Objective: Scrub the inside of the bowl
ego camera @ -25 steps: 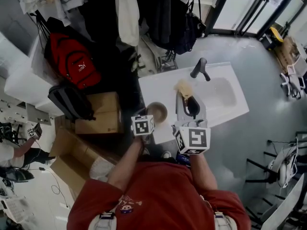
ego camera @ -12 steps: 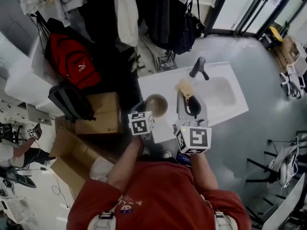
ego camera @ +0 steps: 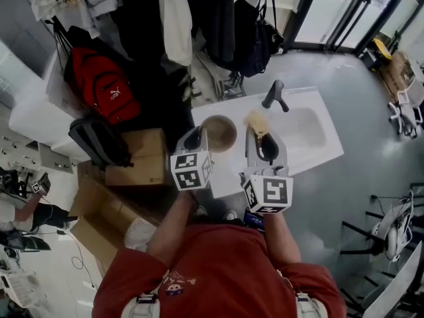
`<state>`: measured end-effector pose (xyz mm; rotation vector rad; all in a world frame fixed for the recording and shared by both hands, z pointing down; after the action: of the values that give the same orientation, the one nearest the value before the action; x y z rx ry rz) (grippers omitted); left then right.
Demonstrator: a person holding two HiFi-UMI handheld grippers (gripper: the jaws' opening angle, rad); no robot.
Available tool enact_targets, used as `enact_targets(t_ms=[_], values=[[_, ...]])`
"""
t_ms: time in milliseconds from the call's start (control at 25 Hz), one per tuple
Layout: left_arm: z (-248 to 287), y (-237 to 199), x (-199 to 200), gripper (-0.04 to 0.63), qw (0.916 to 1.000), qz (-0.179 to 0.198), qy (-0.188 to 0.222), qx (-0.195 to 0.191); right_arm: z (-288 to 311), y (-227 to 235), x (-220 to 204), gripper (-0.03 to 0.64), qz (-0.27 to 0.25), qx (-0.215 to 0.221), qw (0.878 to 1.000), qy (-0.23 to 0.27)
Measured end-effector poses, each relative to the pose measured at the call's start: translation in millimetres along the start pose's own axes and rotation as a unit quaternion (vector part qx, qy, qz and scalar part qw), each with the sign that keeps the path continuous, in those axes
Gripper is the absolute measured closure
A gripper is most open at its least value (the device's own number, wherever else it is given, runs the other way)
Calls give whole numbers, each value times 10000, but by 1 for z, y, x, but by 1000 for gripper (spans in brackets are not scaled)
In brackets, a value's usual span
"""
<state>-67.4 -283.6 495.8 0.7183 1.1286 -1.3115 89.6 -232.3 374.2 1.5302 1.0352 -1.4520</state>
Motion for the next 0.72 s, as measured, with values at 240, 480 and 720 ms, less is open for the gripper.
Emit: enact_targets(t_ms=[240,480,720], values=[[-23,6,47,569,9975,-10,704,-22,0,-1,2,541,31,25,10000,50],[-42,11,80,569,9918,-6,1277,-35,-2,-1,5,541,52,35,9999,83],[-54,16,95,569,9871,157,1593,-7,-3,-5,11,541,116,145,9997,180]])
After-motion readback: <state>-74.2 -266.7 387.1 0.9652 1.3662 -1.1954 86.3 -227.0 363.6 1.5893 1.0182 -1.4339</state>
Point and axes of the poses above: the fingertips, and each gripper's own axes: z forward along the fingers, y to its right, x out of its top, the point moved 3 cm from there along -z, backward along the fingers, and after that the axes turned 6 degrees about x, right-handed, at the moved point
